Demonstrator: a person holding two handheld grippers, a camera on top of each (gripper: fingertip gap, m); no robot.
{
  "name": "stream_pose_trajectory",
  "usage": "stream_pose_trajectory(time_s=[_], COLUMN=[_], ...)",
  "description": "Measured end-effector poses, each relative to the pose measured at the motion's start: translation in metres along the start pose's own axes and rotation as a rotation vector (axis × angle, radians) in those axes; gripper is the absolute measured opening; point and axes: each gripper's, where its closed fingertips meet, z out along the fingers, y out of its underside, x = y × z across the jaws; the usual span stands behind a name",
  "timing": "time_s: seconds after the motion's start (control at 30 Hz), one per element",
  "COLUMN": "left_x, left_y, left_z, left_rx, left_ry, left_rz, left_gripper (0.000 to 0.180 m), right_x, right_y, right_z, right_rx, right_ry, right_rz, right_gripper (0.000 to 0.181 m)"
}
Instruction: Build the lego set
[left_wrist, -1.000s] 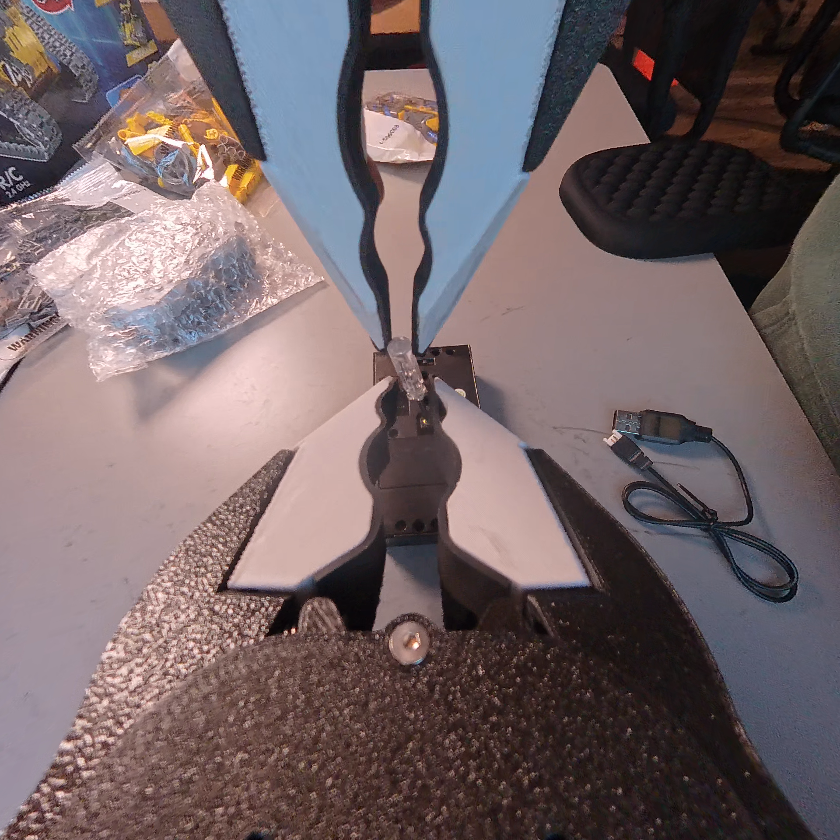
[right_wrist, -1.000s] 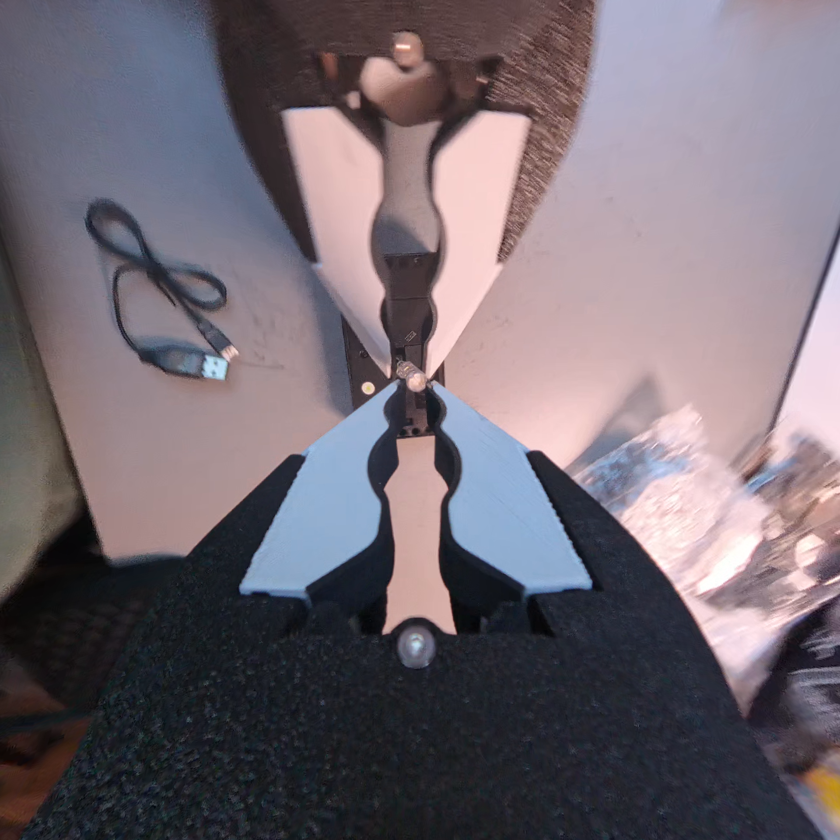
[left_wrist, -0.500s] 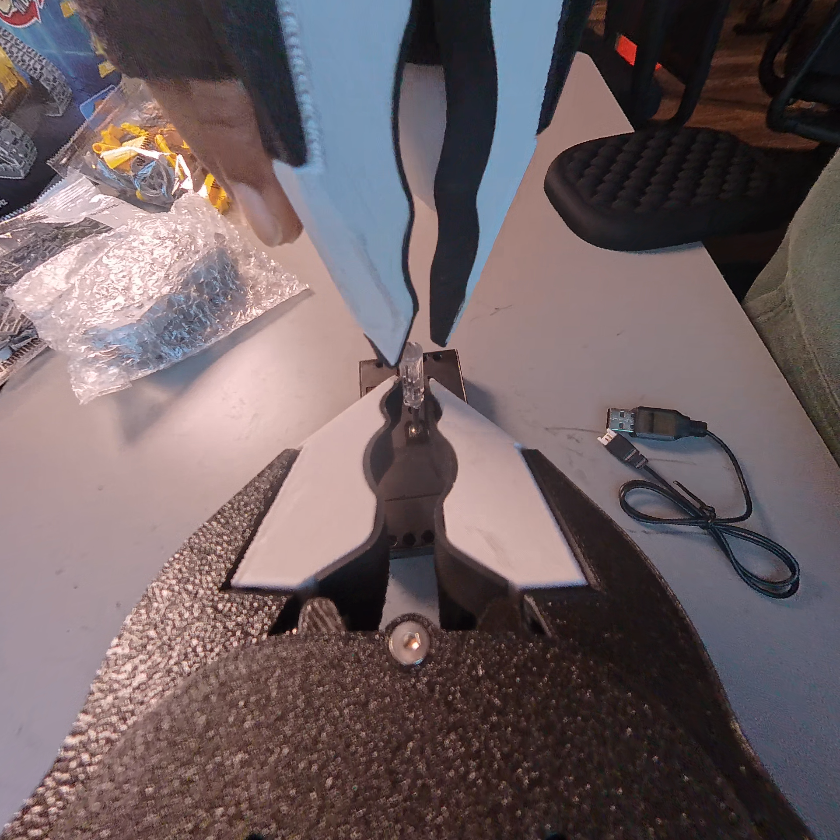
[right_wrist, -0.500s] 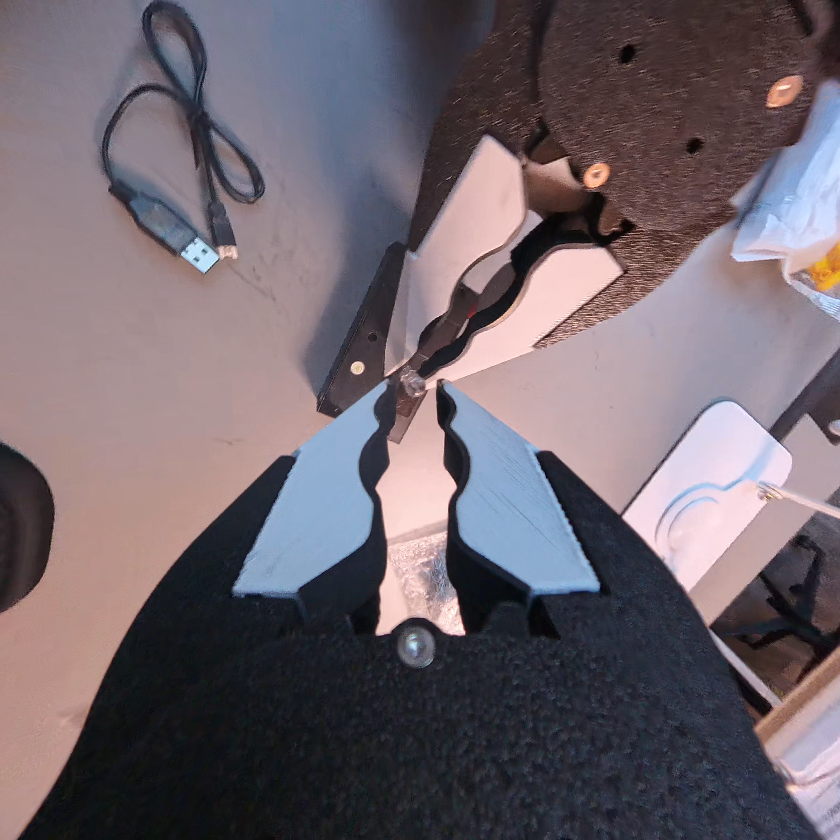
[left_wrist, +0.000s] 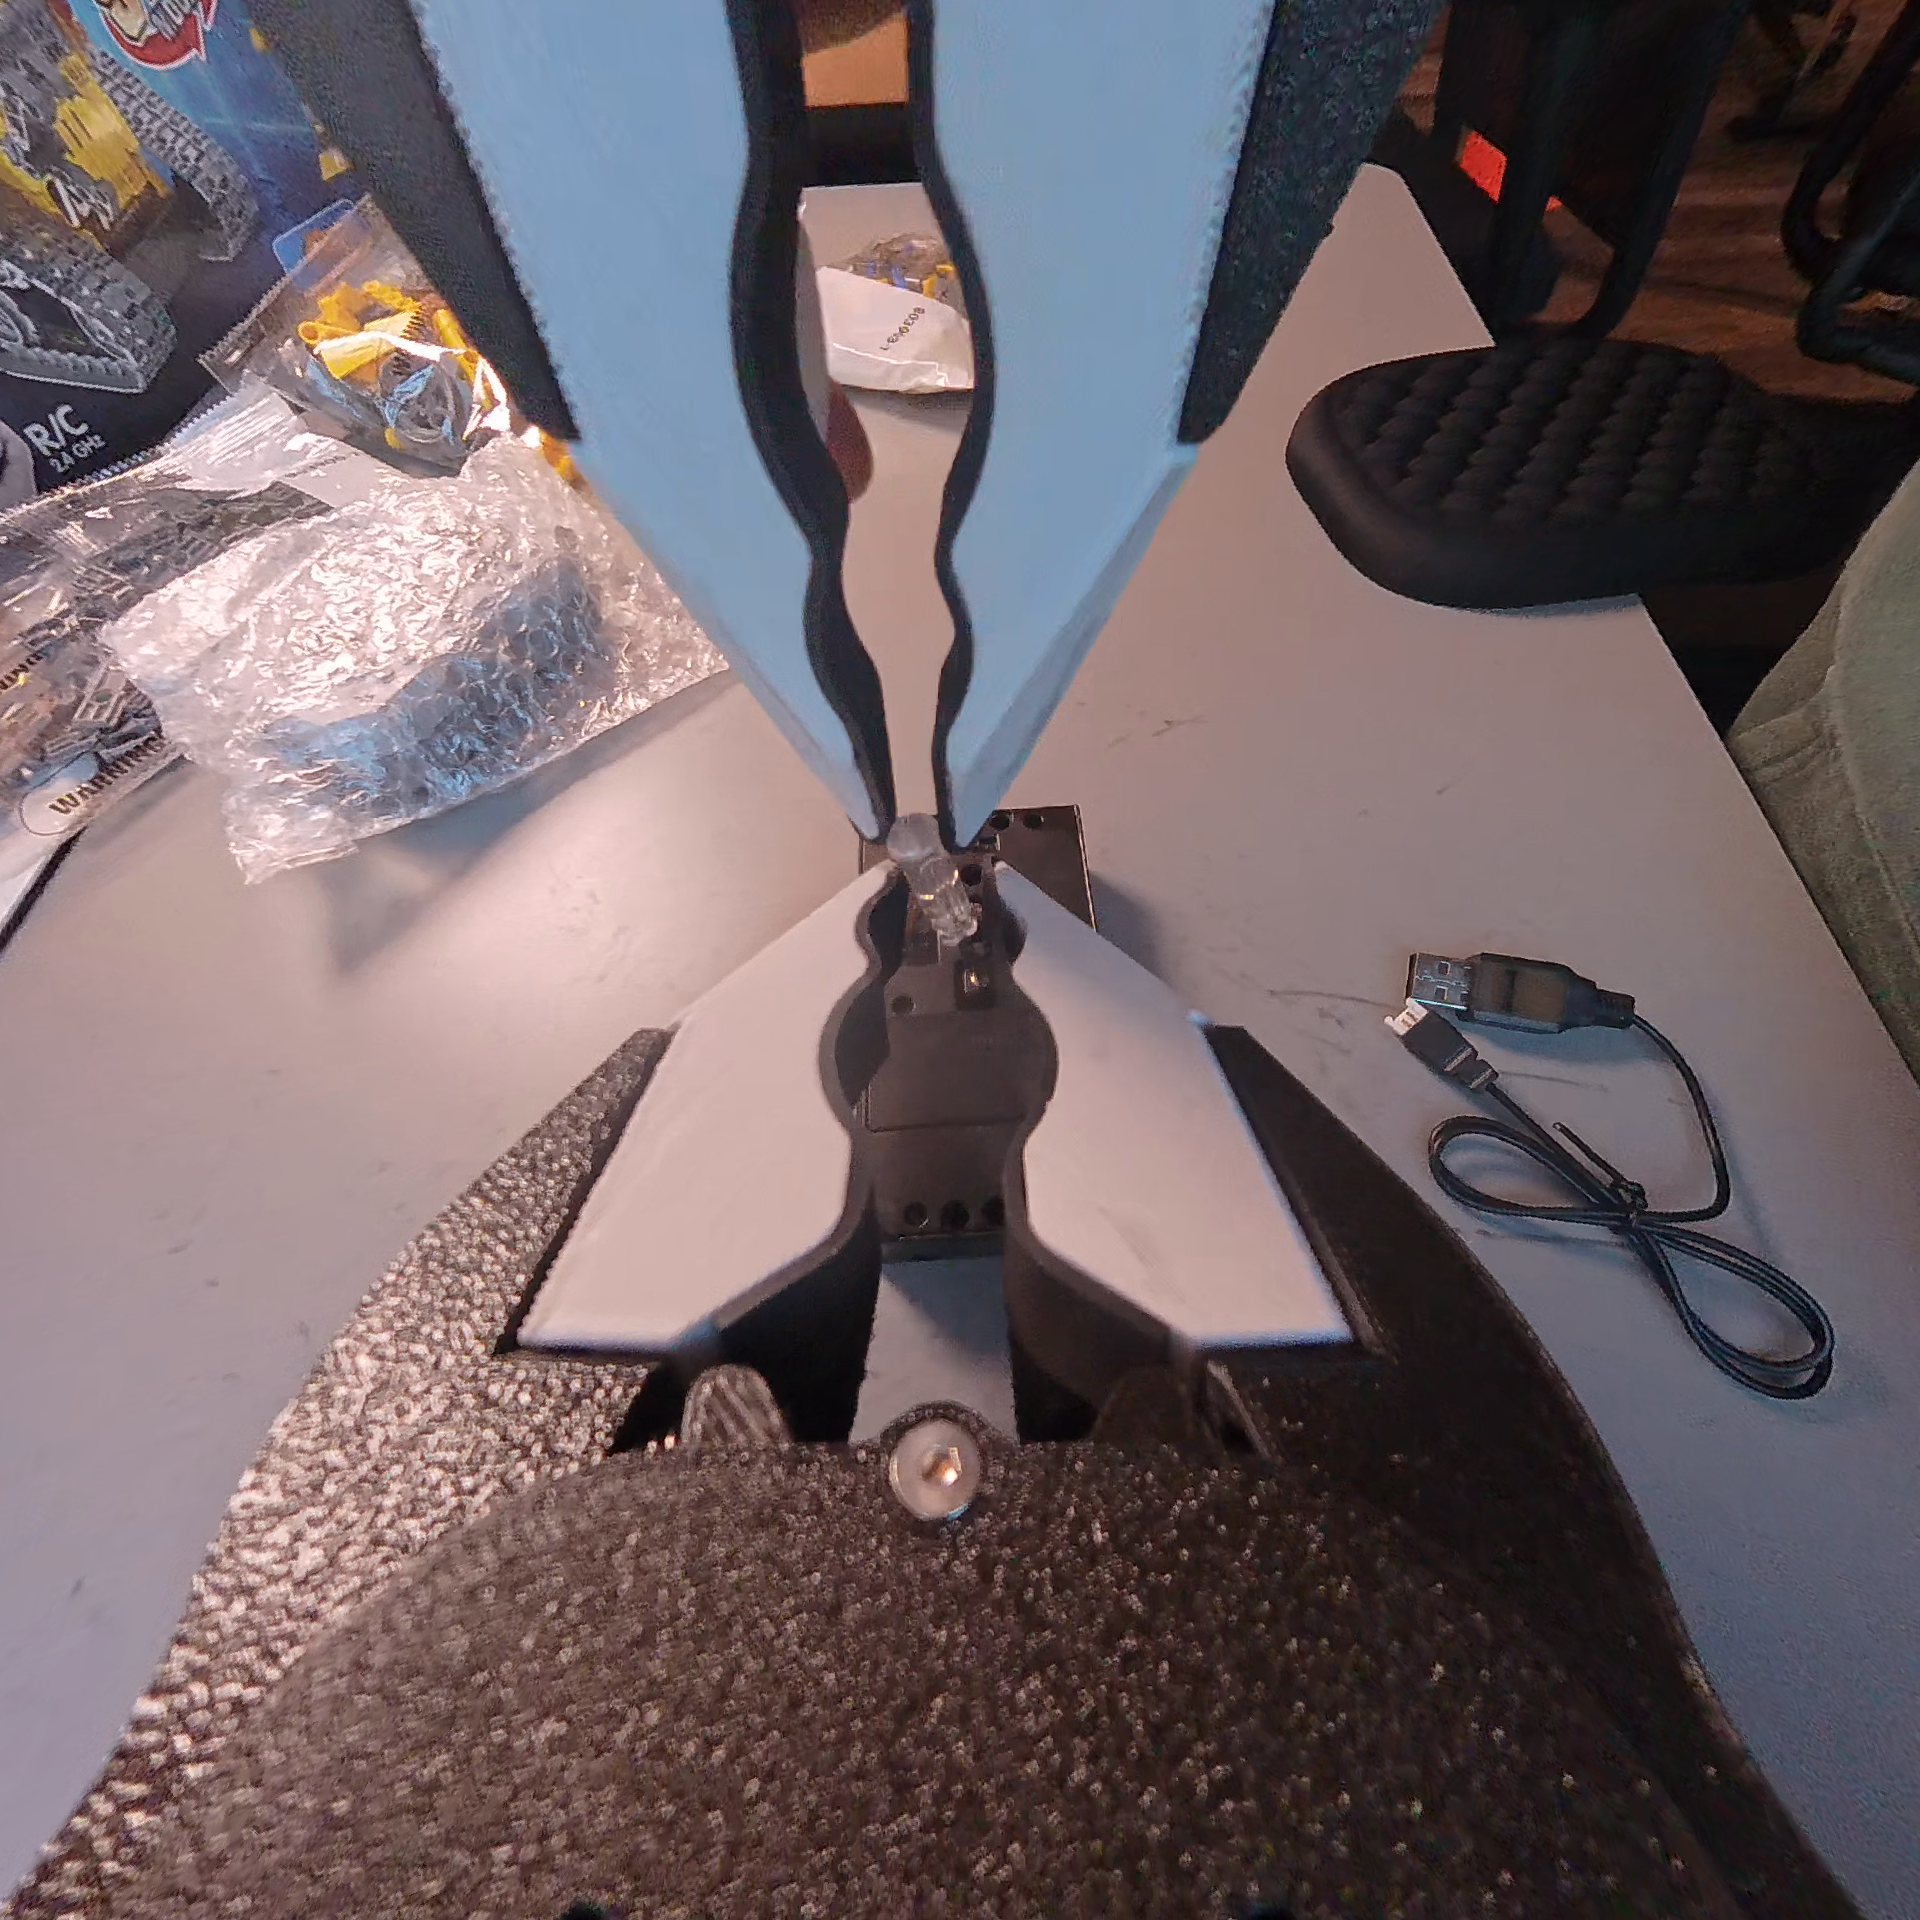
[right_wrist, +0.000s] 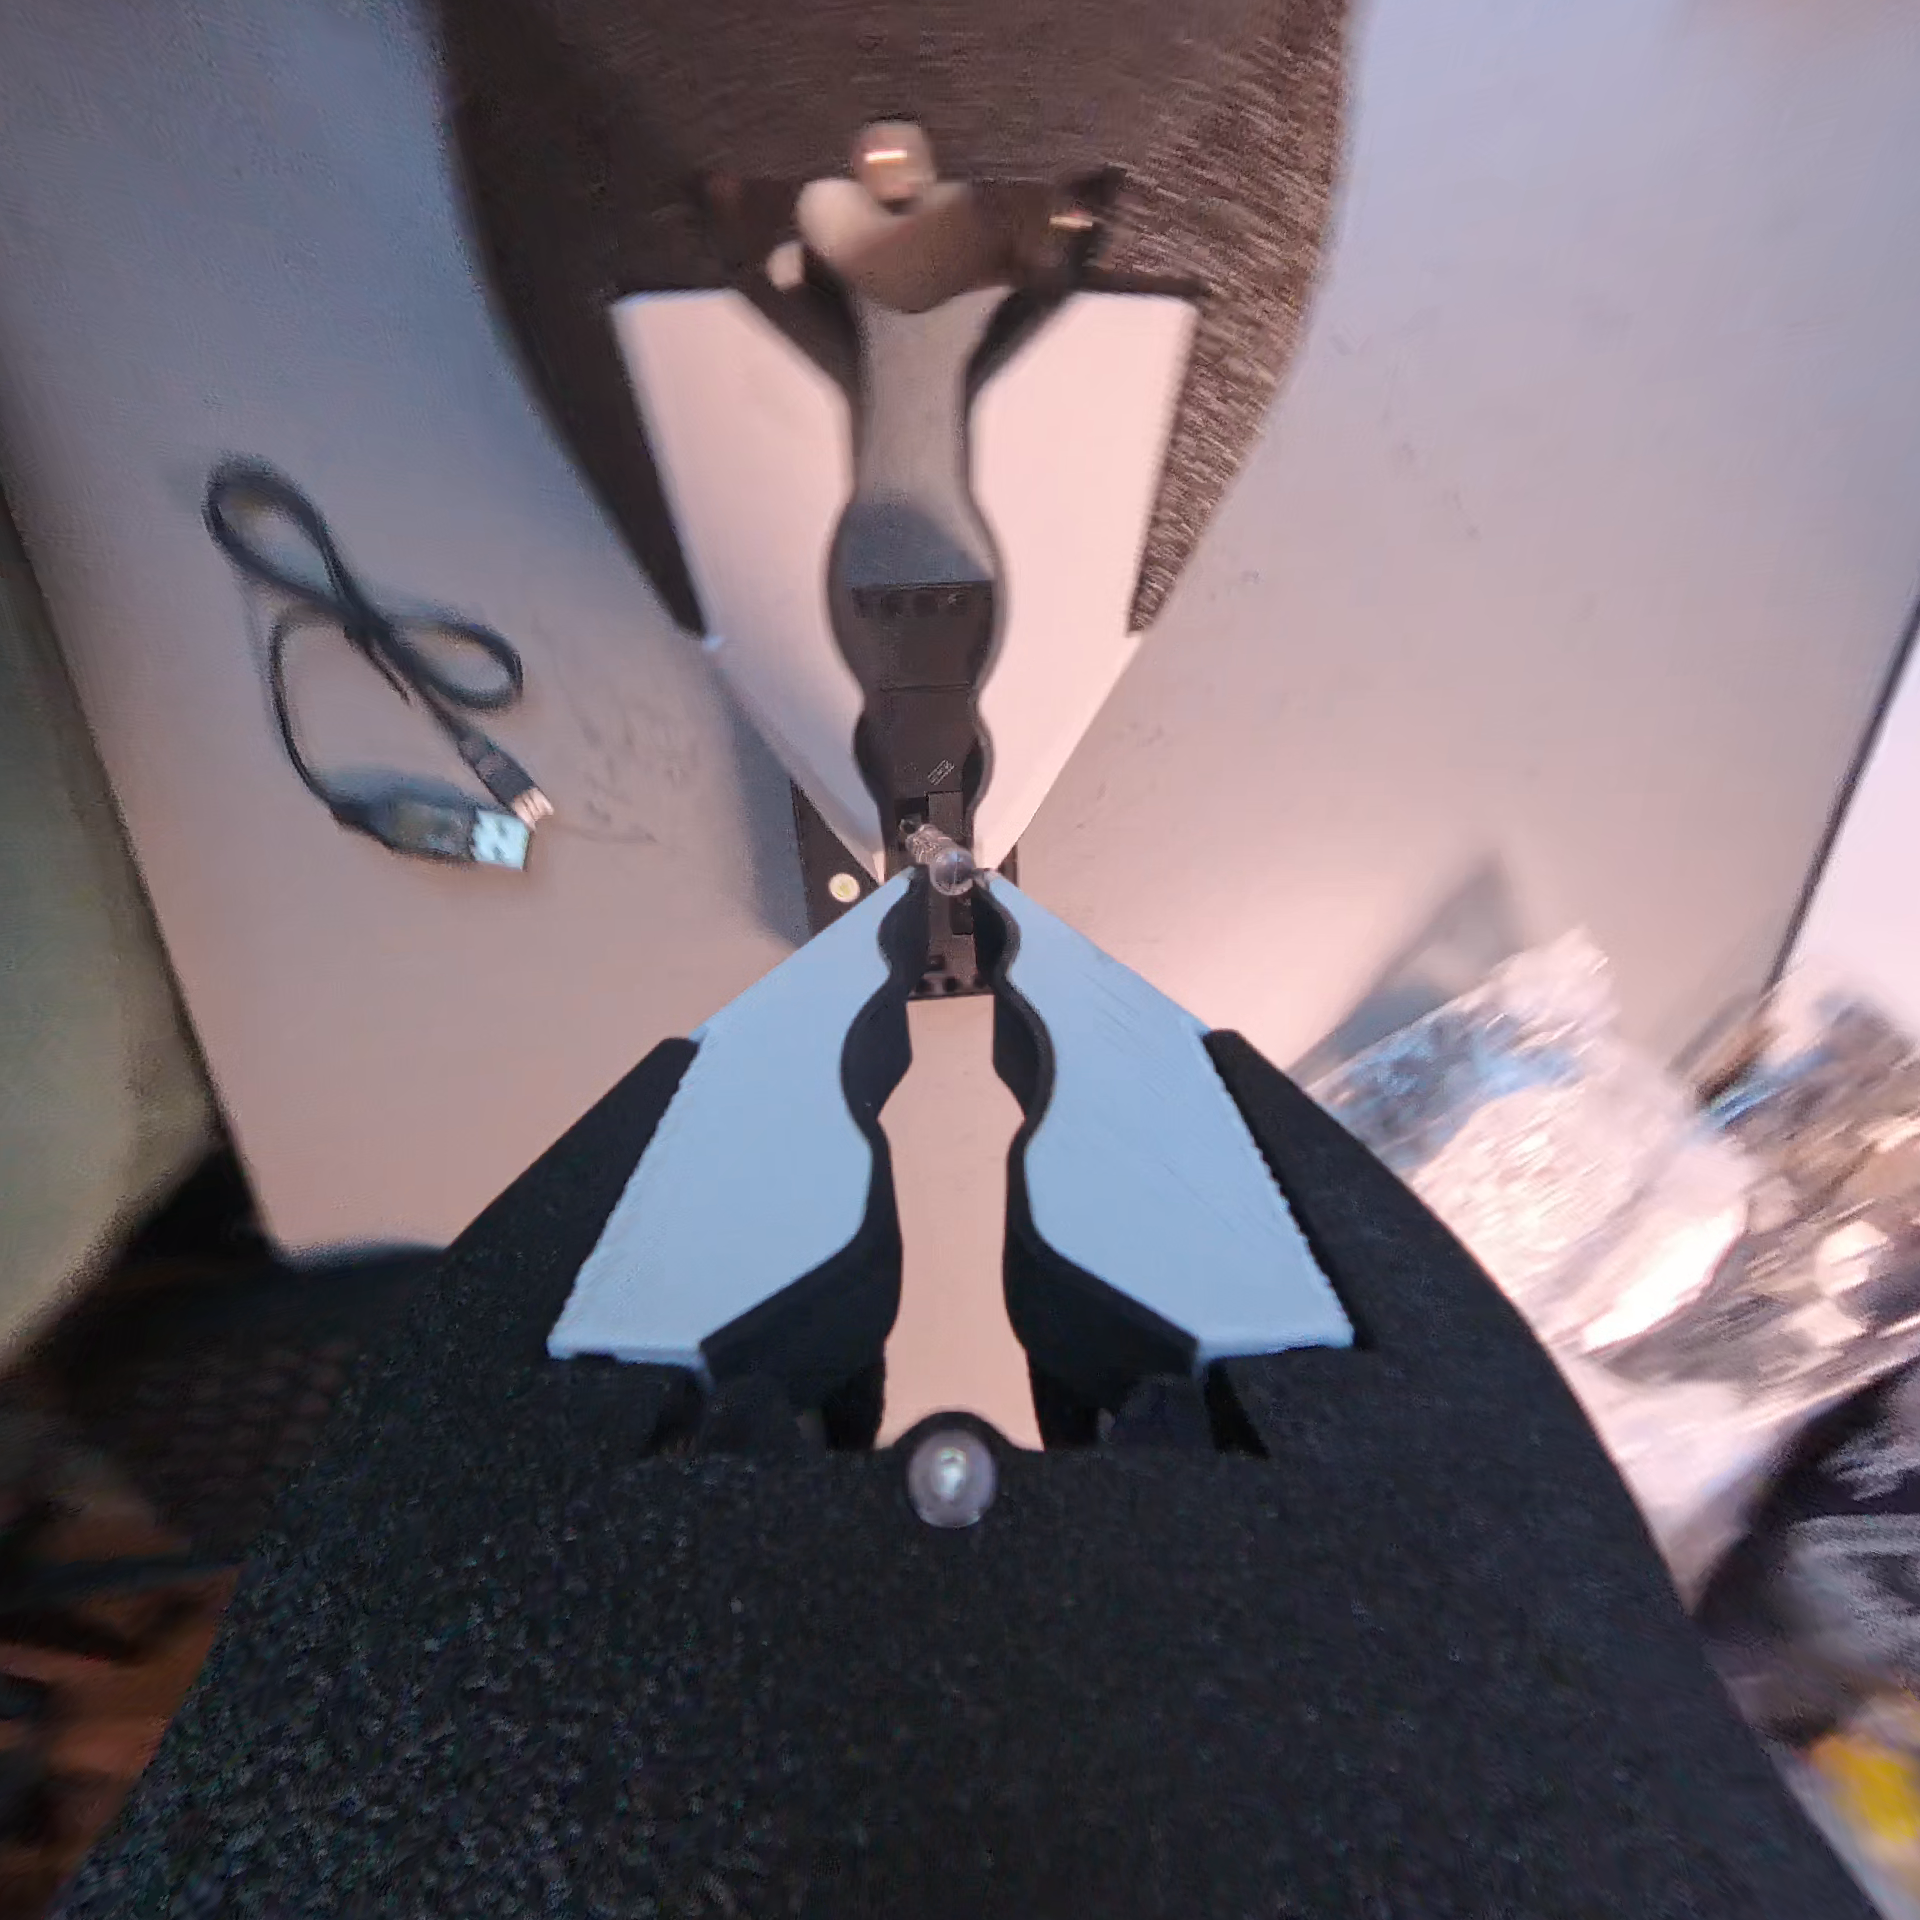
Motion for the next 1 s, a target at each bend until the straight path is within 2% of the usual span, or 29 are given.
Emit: stream_pose_trajectory(time_s=[0.1, 0.2, 0.23, 0.4, 0.5, 0.6, 0.7, 0.87, 1.0], left_x=[-0.002, 0.002, 0.003, 0.005, 0.006, 0.005, 0.005, -0.002, -0.002], left_y=[0.000, 0.000, -0.001, -0.003, -0.002, -0.003, -0.003, -0.001, 0.014], left_z=[0.001, 0.001, 0.002, 0.004, 0.004, 0.005, 0.005, 0.003, -0.004], left_rx=[-0.012, 0.000, 0.003, 0.010, 0.018, 0.021, 0.027, 0.023, -0.066], left_ry=[-0.021, 0.014, 0.020, 0.053, 0.070, 0.076, 0.082, 0.044, 0.045], left_rz=[0.008, -0.005, 0.001, 0.013, 0.007, -0.004, -0.016, -0.027, -0.026], left_gripper=[0.011, 0.008, 0.008, 0.008, 0.008, 0.008, 0.008, 0.011, 0.038], right_x=[-0.001, -0.005, -0.005, -0.007, -0.011, -0.007, -0.006, 0.002, 0.008], right_y=[-0.002, -0.003, -0.005, -0.003, 0.003, 0.001, 0.002, -0.001, 0.002], right_z=[0.001, 0.000, -0.002, -0.008, -0.003, -0.004, -0.004, -0.003, -0.002], right_rx=[0.012, 0.050, 0.070, 0.076, 0.074, 0.094, 0.089, 0.050, 0.007], right_ry=[-0.021, -0.064, -0.055, 0.105, 0.082, 0.069, 0.049, 0.050, 0.066], right_rz=[0.232, 0.239, 0.148, -0.563, -0.651, -0.641, -0.615, -0.380, -0.133], right_gripper=[0.006, 0.006, 0.007, 0.016, 0.016, 0.005, 0.005, 0.003, 0.002])
